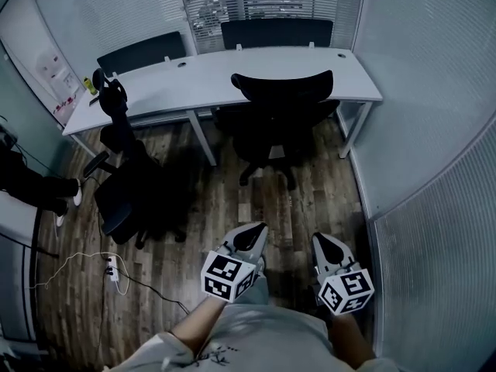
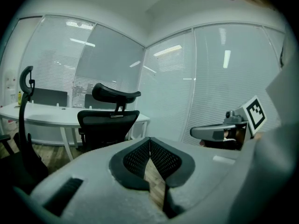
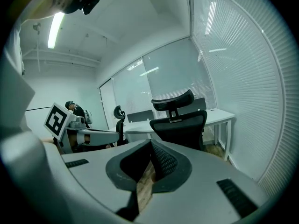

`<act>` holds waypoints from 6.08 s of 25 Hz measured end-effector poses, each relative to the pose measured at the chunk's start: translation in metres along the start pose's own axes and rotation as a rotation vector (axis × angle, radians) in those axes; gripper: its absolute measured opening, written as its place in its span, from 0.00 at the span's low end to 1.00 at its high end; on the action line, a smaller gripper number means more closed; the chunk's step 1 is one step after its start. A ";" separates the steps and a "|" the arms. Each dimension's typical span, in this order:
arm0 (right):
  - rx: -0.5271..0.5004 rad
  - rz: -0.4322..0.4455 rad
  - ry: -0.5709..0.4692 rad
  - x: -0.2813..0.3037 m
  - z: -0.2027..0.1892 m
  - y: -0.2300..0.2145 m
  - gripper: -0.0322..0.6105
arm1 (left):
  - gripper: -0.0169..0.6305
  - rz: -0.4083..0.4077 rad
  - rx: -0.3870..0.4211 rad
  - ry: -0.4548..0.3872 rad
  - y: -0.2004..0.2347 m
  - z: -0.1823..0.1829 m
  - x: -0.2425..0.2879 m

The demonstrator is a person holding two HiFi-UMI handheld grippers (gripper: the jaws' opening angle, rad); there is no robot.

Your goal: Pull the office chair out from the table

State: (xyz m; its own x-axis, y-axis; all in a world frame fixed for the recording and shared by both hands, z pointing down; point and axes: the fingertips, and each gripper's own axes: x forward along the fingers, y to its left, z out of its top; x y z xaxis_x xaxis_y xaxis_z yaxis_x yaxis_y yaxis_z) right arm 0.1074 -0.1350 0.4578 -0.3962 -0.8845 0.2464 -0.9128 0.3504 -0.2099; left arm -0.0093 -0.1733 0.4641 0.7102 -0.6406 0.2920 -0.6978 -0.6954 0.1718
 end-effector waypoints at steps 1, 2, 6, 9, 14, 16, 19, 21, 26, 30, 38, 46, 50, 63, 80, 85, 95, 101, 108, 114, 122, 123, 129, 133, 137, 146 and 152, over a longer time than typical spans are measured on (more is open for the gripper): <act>-0.001 -0.002 -0.003 0.010 0.004 -0.003 0.06 | 0.04 -0.002 0.000 -0.001 0.008 0.004 0.007; -0.004 -0.001 -0.006 0.019 0.008 -0.006 0.06 | 0.04 -0.006 0.000 -0.001 0.016 0.008 0.013; 0.002 -0.018 -0.018 0.056 0.025 -0.019 0.06 | 0.05 -0.029 0.009 0.002 0.044 0.023 0.038; 0.007 -0.027 -0.021 0.083 0.035 -0.028 0.06 | 0.05 -0.043 0.018 -0.005 0.064 0.035 0.055; 0.006 -0.041 -0.035 0.120 0.053 -0.033 0.06 | 0.05 -0.065 0.028 -0.026 0.094 0.055 0.073; 0.005 -0.047 -0.043 0.131 0.060 -0.032 0.06 | 0.05 -0.076 0.030 -0.028 0.103 0.060 0.076; 0.004 -0.055 -0.052 0.142 0.066 -0.031 0.06 | 0.05 -0.087 0.037 -0.026 0.113 0.064 0.081; 0.009 -0.059 -0.053 0.146 0.066 -0.033 0.06 | 0.05 -0.088 0.036 -0.023 0.117 0.065 0.085; 0.021 -0.047 -0.045 0.158 0.076 -0.038 0.06 | 0.05 -0.101 0.019 -0.021 0.125 0.074 0.096; 0.042 -0.040 -0.052 0.172 0.083 -0.046 0.06 | 0.05 -0.105 0.004 -0.019 0.133 0.080 0.107; 0.066 -0.031 -0.067 0.197 0.111 -0.075 0.06 | 0.05 -0.101 -0.051 -0.043 0.150 0.103 0.129; 0.103 0.019 -0.070 0.219 0.135 -0.099 0.06 | 0.08 -0.080 -0.140 -0.082 0.169 0.127 0.153; 0.117 0.024 -0.077 0.227 0.144 -0.117 0.07 | 0.10 -0.070 -0.182 -0.107 0.174 0.138 0.165; 0.217 0.064 -0.121 0.253 0.170 -0.165 0.19 | 0.30 -0.096 -0.336 -0.192 0.184 0.164 0.195; 0.301 0.164 -0.122 0.283 0.186 -0.195 0.29 | 0.36 -0.057 -0.498 -0.270 0.212 0.175 0.218; 0.334 0.198 -0.118 0.300 0.194 -0.198 0.30 | 0.36 -0.036 -0.508 -0.281 0.226 0.181 0.227; 0.409 0.221 -0.106 0.313 0.201 -0.198 0.31 | 0.36 -0.038 -0.532 -0.285 0.229 0.188 0.235; 0.408 0.216 -0.101 0.317 0.206 -0.197 0.31 | 0.36 -0.031 -0.523 -0.282 0.232 0.195 0.239; 0.469 0.230 -0.106 0.314 0.200 -0.202 0.31 | 0.29 -0.043 -0.580 -0.290 0.229 0.190 0.242; 0.477 0.235 -0.094 0.306 0.193 -0.202 0.30 | 0.27 -0.038 -0.594 -0.289 0.222 0.183 0.239; 0.496 0.248 -0.097 0.297 0.184 -0.207 0.29 | 0.26 -0.027 -0.588 -0.283 0.210 0.174 0.239; 0.497 0.250 -0.097 0.296 0.184 -0.208 0.29 | 0.26 -0.024 -0.588 -0.281 0.209 0.174 0.240; 0.487 0.265 -0.100 0.290 0.186 -0.212 0.28 | 0.26 -0.010 -0.591 -0.291 0.201 0.175 0.240; 0.490 0.270 -0.107 0.288 0.184 -0.207 0.28 | 0.26 -0.006 -0.593 -0.291 0.202 0.173 0.236; 0.490 0.265 -0.123 0.273 0.184 -0.199 0.28 | 0.26 -0.022 -0.593 -0.299 0.192 0.172 0.223; 0.500 0.248 -0.142 0.248 0.173 -0.185 0.28 | 0.26 -0.049 -0.597 -0.297 0.174 0.161 0.201; 0.503 0.229 -0.137 0.238 0.170 -0.180 0.28 | 0.26 -0.060 -0.611 -0.288 0.167 0.158 0.192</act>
State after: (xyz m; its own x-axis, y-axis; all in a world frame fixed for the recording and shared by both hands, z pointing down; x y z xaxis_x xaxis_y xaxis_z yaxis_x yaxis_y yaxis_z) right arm 0.1941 -0.4610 0.3932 -0.5309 -0.8471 0.0235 -0.6325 0.3776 -0.6763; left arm 0.0253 -0.4641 0.4006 0.6867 -0.7267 0.0172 -0.5234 -0.4778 0.7055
